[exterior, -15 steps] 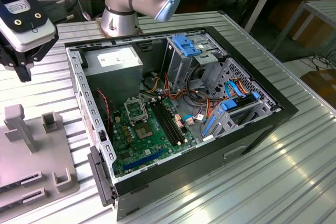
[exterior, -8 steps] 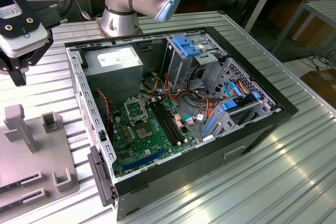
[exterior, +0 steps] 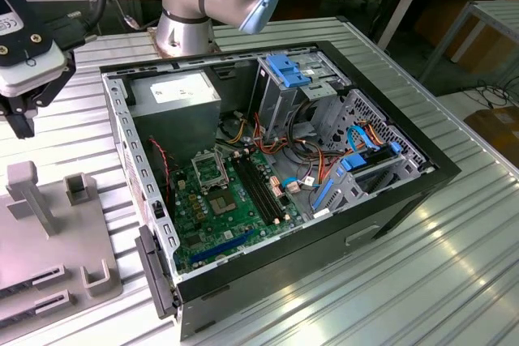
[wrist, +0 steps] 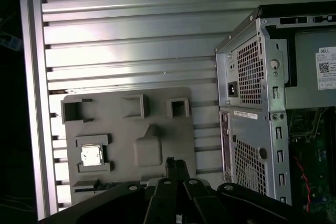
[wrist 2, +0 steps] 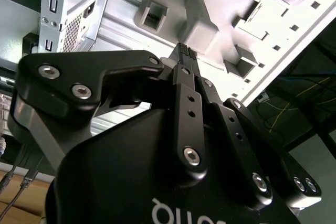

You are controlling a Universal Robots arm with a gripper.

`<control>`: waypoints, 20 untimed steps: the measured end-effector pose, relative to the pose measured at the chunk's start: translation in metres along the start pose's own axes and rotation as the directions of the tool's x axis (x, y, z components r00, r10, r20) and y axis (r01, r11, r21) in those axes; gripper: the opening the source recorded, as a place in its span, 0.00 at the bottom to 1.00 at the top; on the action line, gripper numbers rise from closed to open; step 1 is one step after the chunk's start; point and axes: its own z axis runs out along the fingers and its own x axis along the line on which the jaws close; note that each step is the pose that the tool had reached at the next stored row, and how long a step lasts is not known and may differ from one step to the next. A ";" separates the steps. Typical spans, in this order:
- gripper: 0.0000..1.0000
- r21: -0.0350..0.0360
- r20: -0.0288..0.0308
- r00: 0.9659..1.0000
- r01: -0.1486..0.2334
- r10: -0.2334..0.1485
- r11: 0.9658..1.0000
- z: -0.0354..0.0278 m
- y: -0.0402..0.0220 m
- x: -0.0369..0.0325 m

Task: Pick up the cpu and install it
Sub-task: 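Reach for the cpu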

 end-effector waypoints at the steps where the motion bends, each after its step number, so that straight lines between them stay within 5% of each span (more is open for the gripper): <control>1: 0.11 0.000 0.000 1.000 0.000 0.000 1.000 0.0001 -0.0007 0.0007; 20: 0.11 0.000 0.000 1.000 0.000 0.000 1.000 0.0017 -0.0131 0.0151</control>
